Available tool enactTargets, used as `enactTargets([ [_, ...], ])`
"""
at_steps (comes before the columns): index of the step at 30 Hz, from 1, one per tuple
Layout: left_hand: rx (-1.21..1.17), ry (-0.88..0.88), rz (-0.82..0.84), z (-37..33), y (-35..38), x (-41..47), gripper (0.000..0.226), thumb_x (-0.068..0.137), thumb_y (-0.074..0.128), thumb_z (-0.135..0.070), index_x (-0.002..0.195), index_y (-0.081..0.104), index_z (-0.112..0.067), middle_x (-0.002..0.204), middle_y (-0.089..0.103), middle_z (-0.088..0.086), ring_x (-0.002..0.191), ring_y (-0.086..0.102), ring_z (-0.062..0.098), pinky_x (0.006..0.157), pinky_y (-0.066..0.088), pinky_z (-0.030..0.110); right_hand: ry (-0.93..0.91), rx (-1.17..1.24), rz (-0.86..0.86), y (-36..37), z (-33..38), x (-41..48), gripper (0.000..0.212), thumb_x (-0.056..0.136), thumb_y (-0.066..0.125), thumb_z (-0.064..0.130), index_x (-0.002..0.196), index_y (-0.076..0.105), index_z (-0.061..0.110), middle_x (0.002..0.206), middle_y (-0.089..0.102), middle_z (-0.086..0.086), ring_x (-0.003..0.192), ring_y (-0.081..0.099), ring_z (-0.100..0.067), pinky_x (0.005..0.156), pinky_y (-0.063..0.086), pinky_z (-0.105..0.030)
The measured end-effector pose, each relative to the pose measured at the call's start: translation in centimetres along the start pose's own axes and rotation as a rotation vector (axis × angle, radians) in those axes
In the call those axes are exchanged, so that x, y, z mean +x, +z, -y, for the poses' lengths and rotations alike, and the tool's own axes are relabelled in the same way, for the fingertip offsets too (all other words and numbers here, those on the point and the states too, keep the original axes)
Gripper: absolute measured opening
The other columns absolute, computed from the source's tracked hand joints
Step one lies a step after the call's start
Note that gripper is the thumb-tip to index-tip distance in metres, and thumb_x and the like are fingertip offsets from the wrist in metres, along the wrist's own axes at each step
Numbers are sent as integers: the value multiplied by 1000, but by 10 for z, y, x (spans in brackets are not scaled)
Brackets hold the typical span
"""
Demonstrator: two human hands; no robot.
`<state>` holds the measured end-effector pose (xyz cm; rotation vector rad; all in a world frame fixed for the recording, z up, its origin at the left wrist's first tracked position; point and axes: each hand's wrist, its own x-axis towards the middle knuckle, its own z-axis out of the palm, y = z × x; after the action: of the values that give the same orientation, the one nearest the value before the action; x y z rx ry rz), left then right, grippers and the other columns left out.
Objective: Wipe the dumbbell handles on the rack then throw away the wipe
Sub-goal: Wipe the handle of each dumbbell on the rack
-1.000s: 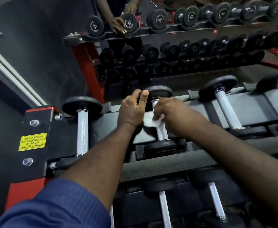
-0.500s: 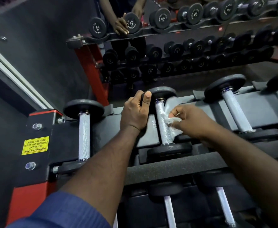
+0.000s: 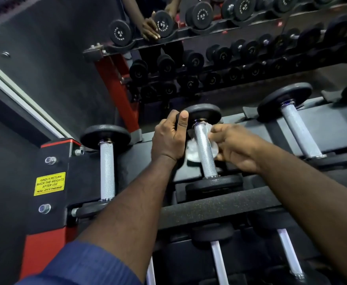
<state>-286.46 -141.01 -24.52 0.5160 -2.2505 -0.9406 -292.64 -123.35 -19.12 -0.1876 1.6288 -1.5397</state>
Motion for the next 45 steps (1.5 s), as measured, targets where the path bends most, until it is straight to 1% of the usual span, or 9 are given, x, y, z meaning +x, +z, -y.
enactTargets([
  [5, -19, -2, -5, 1, 0, 0, 52, 102, 32, -68, 87, 57, -24, 61, 44, -7, 60, 47, 18, 58, 36, 31, 91, -55, 95, -7, -16, -10, 34, 107, 44, 22, 127, 62, 2, 115, 71, -21, 101, 66, -36, 88, 54, -50],
  [13, -105, -75, -12, -4, -8, -4, 40, 107, 43, -56, 69, 53, -48, 53, 45, -11, 51, 43, 6, 55, 38, 28, -219, -391, -133, 25, -17, 6, 43, 88, 54, 54, 92, 65, 13, 90, 73, -14, 86, 68, -33, 84, 58, -53],
  [16, -127, -148, 12, -11, -9, -4, 39, 103, 45, -61, 67, 57, -49, 56, 48, -17, 58, 43, 4, 62, 37, 30, -406, -909, -247, 5, -22, -21, 24, 95, 62, 38, 85, 67, 17, 80, 67, -3, 72, 61, -18, 61, 48, -31],
  [19, -278, -264, 44, -32, -13, -7, 44, 100, 50, -59, 61, 61, -42, 55, 46, -19, 60, 42, 5, 68, 38, 33, -744, -1001, -318, -3, -20, -51, 22, 85, 69, 10, 98, 77, 26, 96, 72, -2, 85, 68, -20, 75, 57, -33],
  [22, -510, -380, 12, -52, -17, -10, 31, 103, 61, -28, 77, 78, -30, 75, 69, -6, 70, 61, 11, 73, 50, 32, -973, -1105, -136, -8, -9, -30, 36, 78, 67, -4, 104, 78, 16, 108, 66, -4, 94, 65, -23, 82, 54, -34],
  [28, -454, -385, -22, -75, -26, -12, 28, 100, 59, -2, 123, 74, -6, 118, 75, 3, 114, 70, 15, 106, 53, 31, -812, -1390, 353, -18, 2, -32, 41, 76, 63, -7, 98, 81, 22, 108, 68, 2, 96, 66, -18, 90, 51, -28],
  [35, -360, -406, -3, -92, -20, -26, 42, 104, 53, -4, 143, 62, -12, 148, 59, 5, 117, 61, 4, 98, 44, 10, -885, -1189, 104, -10, -1, -30, 32, 81, 63, -3, 99, 81, 17, 109, 63, -8, 102, 61, -25, 97, 44, -35],
  [39, -327, -421, 38, -106, -14, -35, 50, 106, 49, -7, 155, 47, -15, 169, 31, 9, 155, 27, 16, 126, 19, 28, -604, -1206, 239, -32, 4, -44, 39, 82, 60, 1, 91, 82, 32, 91, 73, 7, 87, 65, -14, 81, 52, -27],
  [45, -203, -381, -9, -129, -10, -38, 63, 84, 53, -22, 147, 58, -20, 166, 37, -1, 156, 25, 14, 130, 10, 46, -416, -423, -34, -56, 17, -59, 26, 85, 64, -7, 85, 79, 14, 80, 76, -15, 70, 70, -24, 69, 60, -42],
])
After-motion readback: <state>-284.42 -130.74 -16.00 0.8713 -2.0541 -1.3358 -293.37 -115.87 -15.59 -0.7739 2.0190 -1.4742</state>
